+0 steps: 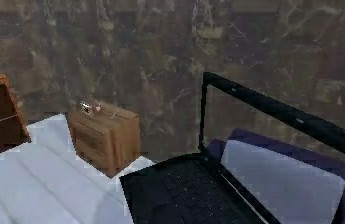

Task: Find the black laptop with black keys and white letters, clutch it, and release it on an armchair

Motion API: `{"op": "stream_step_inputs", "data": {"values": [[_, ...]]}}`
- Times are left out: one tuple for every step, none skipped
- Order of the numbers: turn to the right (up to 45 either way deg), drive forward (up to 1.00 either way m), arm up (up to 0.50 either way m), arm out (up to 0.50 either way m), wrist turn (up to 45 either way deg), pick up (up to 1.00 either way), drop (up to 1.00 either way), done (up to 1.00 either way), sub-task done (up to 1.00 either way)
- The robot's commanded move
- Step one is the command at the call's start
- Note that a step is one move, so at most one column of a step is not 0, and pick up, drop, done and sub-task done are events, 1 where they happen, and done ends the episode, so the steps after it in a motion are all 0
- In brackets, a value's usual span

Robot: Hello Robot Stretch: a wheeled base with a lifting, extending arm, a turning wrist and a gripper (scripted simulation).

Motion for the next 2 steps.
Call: {"op": "stream_step_inputs", "data": {"values": [[-45.0,0.00,0.00,0.00,0.0,0.00,0.00,0.00,0.00],[-6.0,0.00,0.00,0.00,0.0,0.00,0.00,0.00,0.00]]}}
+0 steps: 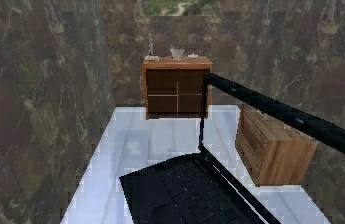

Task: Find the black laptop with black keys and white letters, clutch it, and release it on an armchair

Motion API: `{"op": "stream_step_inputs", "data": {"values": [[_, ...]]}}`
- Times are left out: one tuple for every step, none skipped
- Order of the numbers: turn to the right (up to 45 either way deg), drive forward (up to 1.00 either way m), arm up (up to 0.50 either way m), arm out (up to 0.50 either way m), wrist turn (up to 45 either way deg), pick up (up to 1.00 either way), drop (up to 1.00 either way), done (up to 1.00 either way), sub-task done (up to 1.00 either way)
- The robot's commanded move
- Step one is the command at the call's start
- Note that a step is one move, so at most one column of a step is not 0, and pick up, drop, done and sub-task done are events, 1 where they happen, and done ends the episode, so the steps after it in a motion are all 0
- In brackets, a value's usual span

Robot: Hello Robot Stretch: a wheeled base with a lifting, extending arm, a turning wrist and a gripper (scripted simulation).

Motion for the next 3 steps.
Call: {"op": "stream_step_inputs", "data": {"values": [[0.0,0.00,0.00,0.30,0.0,0.00,0.00,0.00,0.00],[0.0,0.00,0.00,0.00,45.0,0.00,0.00,0.00,0.00],[0.0,0.00,0.00,0.00,45.0,0.00,0.00,0.00,0.00]]}}
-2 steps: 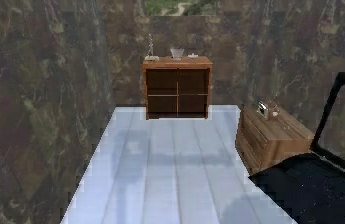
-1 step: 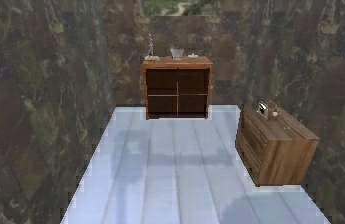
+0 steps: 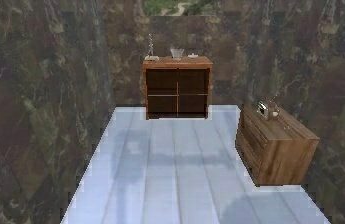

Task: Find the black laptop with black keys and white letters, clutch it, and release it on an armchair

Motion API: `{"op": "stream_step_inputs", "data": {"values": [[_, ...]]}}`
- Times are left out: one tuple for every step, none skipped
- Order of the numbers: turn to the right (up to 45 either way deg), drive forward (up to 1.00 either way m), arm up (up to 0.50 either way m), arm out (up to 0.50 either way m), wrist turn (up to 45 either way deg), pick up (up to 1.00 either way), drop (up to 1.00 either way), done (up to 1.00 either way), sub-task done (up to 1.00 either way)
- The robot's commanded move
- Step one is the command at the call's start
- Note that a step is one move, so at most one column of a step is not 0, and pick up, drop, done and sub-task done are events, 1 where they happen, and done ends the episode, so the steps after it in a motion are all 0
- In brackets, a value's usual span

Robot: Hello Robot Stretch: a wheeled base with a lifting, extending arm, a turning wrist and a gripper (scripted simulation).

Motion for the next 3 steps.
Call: {"op": "stream_step_inputs", "data": {"values": [[0.0,0.00,0.00,0.00,27.0,0.00,0.00,0.00,0.00],[0.0,0.00,-0.46,0.00,0.0,0.00,0.00,0.00,0.00],[0.0,0.00,-0.50,0.00,0.0,0.00,0.00,0.00,0.00]]}}
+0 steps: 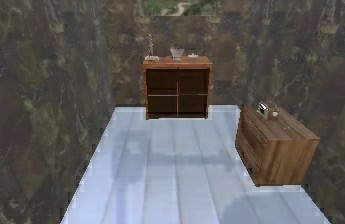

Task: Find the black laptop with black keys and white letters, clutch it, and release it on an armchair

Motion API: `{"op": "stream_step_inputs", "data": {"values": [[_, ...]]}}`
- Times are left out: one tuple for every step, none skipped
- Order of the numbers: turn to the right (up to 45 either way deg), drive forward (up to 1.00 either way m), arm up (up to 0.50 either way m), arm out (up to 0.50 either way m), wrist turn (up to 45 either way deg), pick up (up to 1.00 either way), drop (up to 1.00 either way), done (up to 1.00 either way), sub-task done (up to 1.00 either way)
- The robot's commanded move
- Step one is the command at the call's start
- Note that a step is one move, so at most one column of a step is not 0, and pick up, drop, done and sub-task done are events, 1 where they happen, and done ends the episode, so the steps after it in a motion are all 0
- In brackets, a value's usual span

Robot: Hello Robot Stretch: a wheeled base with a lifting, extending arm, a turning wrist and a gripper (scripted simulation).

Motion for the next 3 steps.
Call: {"op": "stream_step_inputs", "data": {"values": [[0.0,0.00,0.00,0.00,0.0,0.00,1.00,0.00,0.00],[0.0,0.00,0.00,-0.10,0.0,0.00,0.00,0.00,0.00],[0.0,0.00,0.00,0.00,0.0,0.00,0.00,1.00,0.00]]}}
